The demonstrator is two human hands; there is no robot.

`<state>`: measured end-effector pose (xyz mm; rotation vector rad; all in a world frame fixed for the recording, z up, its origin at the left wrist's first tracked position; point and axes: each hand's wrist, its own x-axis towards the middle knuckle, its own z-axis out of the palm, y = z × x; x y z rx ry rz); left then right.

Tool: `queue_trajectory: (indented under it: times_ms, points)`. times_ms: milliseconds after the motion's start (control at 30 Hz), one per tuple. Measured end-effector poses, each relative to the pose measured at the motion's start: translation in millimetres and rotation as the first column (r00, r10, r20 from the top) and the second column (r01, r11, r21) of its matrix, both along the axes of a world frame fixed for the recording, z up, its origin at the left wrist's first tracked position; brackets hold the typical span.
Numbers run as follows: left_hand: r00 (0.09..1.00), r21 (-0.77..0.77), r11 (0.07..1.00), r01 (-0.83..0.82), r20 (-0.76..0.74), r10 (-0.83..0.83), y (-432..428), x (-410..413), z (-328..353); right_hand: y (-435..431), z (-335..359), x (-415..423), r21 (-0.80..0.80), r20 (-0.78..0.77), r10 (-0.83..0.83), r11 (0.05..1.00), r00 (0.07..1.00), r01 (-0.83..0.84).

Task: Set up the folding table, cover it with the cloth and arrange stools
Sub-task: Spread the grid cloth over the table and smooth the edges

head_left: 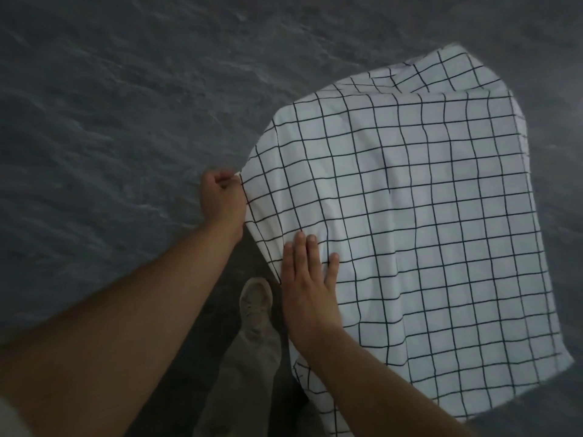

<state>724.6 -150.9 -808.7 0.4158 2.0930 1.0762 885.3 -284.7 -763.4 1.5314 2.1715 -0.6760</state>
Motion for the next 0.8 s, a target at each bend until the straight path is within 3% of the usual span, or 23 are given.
queue_trajectory:
  times_ms: [100,167,267,333,467,633,800]
  points:
    - [0.998,-0.020,1.000,0.014,0.061,-0.013,-13,4,0,-8,0,7,0.012,-0.040,-0.001,1.000,0.999,0.001]
    - [0.974,-0.045,0.997,0.063,0.220,-0.052,-18,6,3,-9,1,10,0.014,-0.111,-0.021,1.000,0.994,0.023]
    - [0.839,-0.001,0.974,0.227,0.509,-0.195,-46,21,18,-20,18,32,0.049,-0.207,-0.031,0.998,0.978,0.042]
    - [0.761,0.002,0.955,0.298,0.603,-0.239,-61,19,23,-19,23,40,0.108,-0.219,-0.053,0.991,0.974,0.078]
    - [0.773,-0.072,0.960,0.272,0.611,-0.173,-106,20,21,-19,27,94,0.106,-0.173,-0.203,0.969,0.964,0.223]
    - [0.787,-0.121,0.953,0.278,0.598,-0.153,-181,54,25,-40,26,186,0.088,0.006,-0.243,0.966,0.970,0.241]
    - [0.785,-0.159,0.930,0.330,0.594,-0.177,-233,65,19,-54,13,217,0.023,0.063,-0.318,0.948,0.946,0.317]
